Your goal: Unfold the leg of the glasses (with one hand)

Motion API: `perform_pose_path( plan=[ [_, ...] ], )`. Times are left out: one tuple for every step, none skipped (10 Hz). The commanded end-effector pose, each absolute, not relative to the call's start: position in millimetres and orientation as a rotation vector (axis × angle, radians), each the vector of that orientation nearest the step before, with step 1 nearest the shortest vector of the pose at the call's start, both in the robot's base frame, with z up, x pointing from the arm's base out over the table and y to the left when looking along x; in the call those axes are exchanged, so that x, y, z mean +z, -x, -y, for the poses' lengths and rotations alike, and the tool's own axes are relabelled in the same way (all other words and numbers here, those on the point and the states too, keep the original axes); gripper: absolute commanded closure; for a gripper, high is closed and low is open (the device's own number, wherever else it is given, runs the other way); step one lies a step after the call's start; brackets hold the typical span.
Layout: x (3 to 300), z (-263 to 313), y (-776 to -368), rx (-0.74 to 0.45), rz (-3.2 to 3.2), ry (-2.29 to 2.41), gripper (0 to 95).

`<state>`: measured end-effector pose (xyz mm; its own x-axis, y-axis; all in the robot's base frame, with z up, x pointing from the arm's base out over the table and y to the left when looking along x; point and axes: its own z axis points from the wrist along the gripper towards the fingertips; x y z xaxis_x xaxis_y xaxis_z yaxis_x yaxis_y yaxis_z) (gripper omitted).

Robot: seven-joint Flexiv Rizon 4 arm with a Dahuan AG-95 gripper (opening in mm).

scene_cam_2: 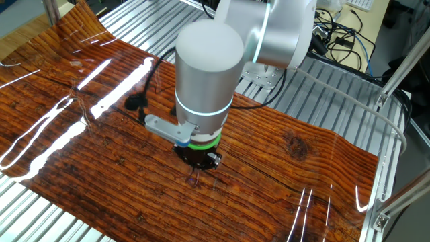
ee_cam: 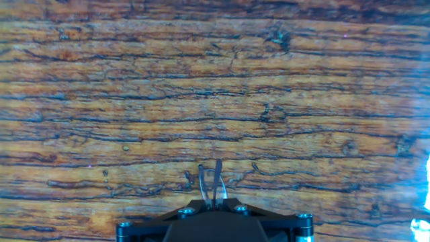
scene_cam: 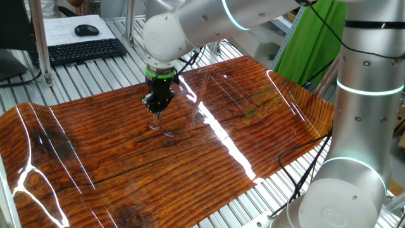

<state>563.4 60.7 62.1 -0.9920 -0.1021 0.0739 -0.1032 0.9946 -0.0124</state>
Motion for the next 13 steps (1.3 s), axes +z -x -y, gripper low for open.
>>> perform_pose_path(
  plan=[
    [73, -61, -565, 0.009, 3.064, -0.138, 95.0],
    [77, -60, -565, -0.003, 3.067, -0.129, 95.0],
    [85, -60, -566, -0.002, 3.067, -0.128, 95.0],
    [92, -59, -566, -0.002, 3.066, -0.123, 95.0],
    [98, -59, -566, -0.002, 3.065, -0.123, 95.0],
    [102, -58, -566, -0.005, 3.066, -0.122, 95.0],
    [108, -57, -565, -0.013, 3.068, -0.122, 95.0],
    [112, -57, -565, -0.016, 3.071, -0.123, 95.0],
    [123, -55, -566, -0.04, 3.082, -0.113, 95.0],
    [133, -54, -568, -0.042, 3.083, -0.111, 95.0],
    [143, -55, -572, -0.041, 3.08, -0.105, 95.0],
    [152, -55, -574, -0.045, 3.074, -0.104, 95.0],
    [155, -55, -576, -0.047, 3.075, -0.101, 95.0]
  ],
)
